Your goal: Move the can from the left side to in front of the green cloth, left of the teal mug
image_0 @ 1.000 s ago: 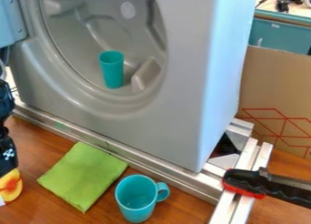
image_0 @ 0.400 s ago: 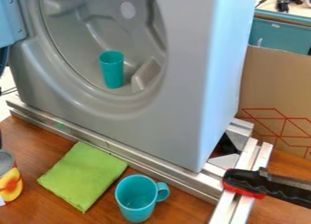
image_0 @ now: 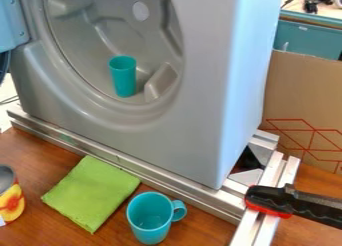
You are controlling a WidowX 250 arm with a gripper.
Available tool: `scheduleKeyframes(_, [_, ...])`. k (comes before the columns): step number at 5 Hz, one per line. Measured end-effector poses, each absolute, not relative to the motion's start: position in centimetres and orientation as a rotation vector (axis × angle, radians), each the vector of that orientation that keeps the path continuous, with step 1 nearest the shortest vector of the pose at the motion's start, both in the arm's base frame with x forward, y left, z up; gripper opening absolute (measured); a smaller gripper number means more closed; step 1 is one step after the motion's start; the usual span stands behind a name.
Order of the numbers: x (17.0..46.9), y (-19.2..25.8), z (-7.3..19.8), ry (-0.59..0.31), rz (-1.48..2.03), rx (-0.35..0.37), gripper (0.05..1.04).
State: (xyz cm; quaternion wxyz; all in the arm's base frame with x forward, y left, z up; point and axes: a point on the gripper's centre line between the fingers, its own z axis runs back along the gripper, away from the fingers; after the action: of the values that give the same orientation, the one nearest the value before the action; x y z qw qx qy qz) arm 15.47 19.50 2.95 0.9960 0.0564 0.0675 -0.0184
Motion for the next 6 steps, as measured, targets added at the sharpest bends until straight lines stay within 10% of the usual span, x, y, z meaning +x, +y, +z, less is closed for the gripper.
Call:
scheduleKeyframes(3, [16.3,17.4,2.1,-0.139,0.041,-0.010,1.000])
scheduleKeyframes(6, [21.4,7.9,2.1,-0.003,0.034,-0.237,1.001])
